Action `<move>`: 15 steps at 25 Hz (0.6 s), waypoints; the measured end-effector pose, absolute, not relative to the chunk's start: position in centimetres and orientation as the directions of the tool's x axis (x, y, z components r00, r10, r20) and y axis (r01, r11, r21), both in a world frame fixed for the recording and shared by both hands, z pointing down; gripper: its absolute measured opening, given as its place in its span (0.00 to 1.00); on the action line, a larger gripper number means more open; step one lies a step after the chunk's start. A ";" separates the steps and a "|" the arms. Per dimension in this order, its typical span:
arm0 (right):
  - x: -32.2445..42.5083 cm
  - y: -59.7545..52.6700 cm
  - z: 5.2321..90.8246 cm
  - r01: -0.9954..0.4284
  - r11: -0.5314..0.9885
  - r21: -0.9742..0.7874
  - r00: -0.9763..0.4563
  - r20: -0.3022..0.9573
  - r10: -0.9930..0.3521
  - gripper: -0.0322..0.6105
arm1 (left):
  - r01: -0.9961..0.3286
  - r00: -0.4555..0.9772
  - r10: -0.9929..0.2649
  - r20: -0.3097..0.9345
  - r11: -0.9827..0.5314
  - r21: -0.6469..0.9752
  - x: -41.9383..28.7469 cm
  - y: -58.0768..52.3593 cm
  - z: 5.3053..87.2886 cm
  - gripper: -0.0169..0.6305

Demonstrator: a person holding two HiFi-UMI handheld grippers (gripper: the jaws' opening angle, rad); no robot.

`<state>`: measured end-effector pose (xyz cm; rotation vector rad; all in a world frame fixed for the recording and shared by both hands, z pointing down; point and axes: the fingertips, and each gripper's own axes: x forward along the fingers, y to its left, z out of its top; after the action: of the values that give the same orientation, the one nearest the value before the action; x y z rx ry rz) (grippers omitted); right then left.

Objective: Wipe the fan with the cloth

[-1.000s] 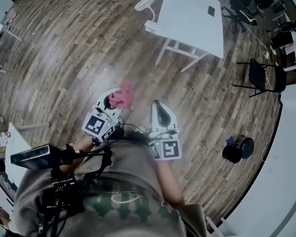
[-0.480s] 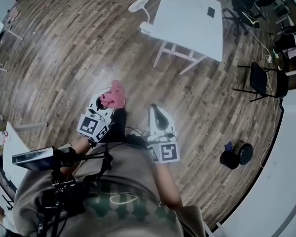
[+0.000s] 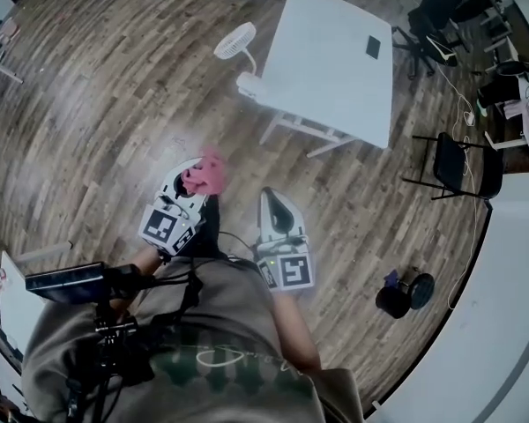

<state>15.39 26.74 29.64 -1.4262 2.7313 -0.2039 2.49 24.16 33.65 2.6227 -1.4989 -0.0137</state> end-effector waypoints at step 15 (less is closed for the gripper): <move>11.5 7.1 28.1 -0.802 0.585 -0.119 -0.585 -0.038 -0.810 0.09 | -0.854 0.517 -0.856 0.008 -0.515 0.072 0.1 4.5 30.9 0.18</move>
<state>11.46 7.14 28.11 -1.3852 2.7182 -0.1361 0.11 4.47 30.85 2.6770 -1.5113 -0.0437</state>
